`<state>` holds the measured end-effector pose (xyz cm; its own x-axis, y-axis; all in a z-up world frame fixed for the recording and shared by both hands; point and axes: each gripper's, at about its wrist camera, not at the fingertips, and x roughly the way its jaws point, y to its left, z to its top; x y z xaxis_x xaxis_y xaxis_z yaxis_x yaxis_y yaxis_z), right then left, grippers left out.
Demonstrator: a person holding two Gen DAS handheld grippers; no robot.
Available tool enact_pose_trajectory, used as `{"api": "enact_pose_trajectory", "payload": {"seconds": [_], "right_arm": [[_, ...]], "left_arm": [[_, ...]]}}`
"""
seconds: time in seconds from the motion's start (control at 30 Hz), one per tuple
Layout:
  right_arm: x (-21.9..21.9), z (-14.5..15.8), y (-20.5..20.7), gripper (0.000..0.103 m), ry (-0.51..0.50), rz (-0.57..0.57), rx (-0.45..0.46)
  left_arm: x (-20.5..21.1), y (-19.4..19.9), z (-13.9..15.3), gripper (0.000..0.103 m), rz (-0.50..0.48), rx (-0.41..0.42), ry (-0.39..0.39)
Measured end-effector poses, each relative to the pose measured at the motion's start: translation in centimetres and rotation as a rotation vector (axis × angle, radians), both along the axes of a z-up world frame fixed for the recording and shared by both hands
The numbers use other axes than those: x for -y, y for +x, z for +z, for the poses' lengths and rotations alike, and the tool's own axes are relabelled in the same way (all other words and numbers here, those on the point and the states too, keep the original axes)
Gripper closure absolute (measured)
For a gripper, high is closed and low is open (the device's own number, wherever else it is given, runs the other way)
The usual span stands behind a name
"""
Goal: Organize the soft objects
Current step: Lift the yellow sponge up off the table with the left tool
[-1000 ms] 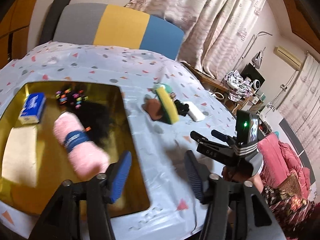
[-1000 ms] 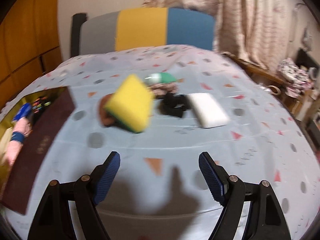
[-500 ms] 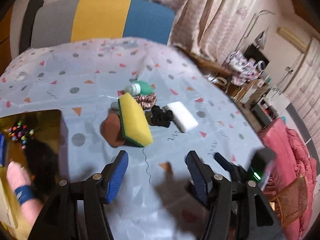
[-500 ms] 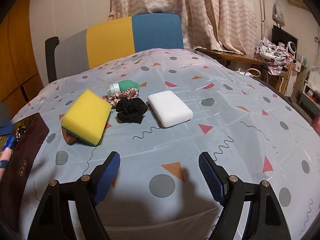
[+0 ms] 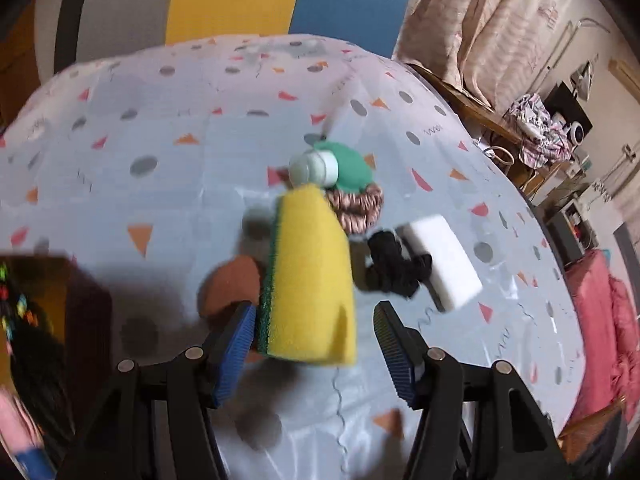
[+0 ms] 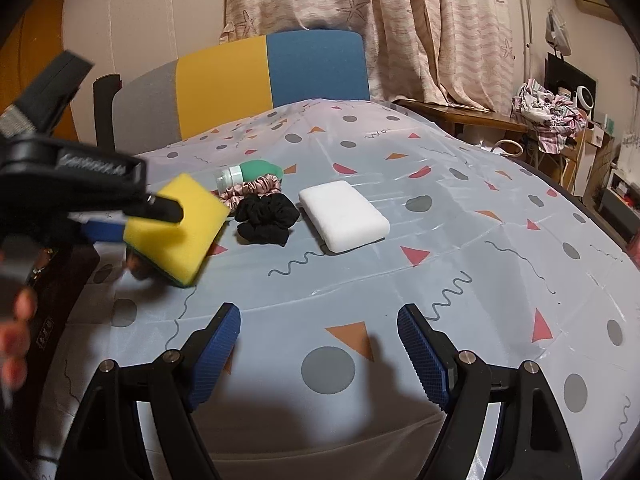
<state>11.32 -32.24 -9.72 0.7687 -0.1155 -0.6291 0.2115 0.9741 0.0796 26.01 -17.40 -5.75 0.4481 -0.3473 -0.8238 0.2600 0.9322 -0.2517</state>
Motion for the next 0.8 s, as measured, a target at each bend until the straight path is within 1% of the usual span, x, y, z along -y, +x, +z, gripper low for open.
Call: {"api": "enact_pose_trajectory", "payload": {"seconds": [0.07, 0.13, 0.2, 0.27, 0.37, 0.47, 0.57, 0.63, 0.7, 0.8], "right_arm": [[0.1, -0.2, 0.2, 0.021, 0.006, -0.002, -0.010], [0.3, -0.4, 0.3, 0.021, 0.014, -0.006, -0.022], [0.5, -0.5, 0.3, 0.021, 0.025, -0.017, -0.028], [0.8, -0.6, 0.2, 0.021, 0.037, -0.027, -0.027], [1.2, -0.8, 0.1, 0.021, 0.055, -0.043, -0.029], [1.6, -0.8, 0.0, 0.021, 0.073, -0.058, -0.031], [2.0, -1.0, 0.0, 0.021, 0.095, -0.067, -0.033], [2.3, -1.1, 0.1, 0.021, 0.109, -0.072, -0.034], [2.5, -1.2, 0.1, 0.021, 0.124, -0.075, -0.039], [2.7, -1.3, 0.4, 0.021, 0.148, -0.069, -0.061]], "left_arm": [[0.7, 0.6, -0.2, 0.042, -0.037, -0.001, 0.001], [1.3, 0.6, -0.2, 0.043, -0.082, 0.004, -0.024], [2.3, 0.5, -0.4, 0.059, -0.108, 0.005, -0.008], [3.0, 0.2, -0.9, 0.060, -0.123, 0.003, 0.012], [3.7, -0.3, -1.7, 0.067, -0.147, 0.006, 0.009], [3.6, -0.7, -1.6, 0.069, -0.147, 0.033, -0.007], [2.9, -1.5, -1.5, 0.070, -0.122, 0.053, -0.021], [1.9, -2.9, -1.4, 0.070, -0.100, 0.091, -0.034], [1.4, -4.4, -1.7, 0.071, -0.090, 0.109, -0.034], [0.7, -6.6, -2.3, 0.073, -0.085, 0.133, -0.067]]}}
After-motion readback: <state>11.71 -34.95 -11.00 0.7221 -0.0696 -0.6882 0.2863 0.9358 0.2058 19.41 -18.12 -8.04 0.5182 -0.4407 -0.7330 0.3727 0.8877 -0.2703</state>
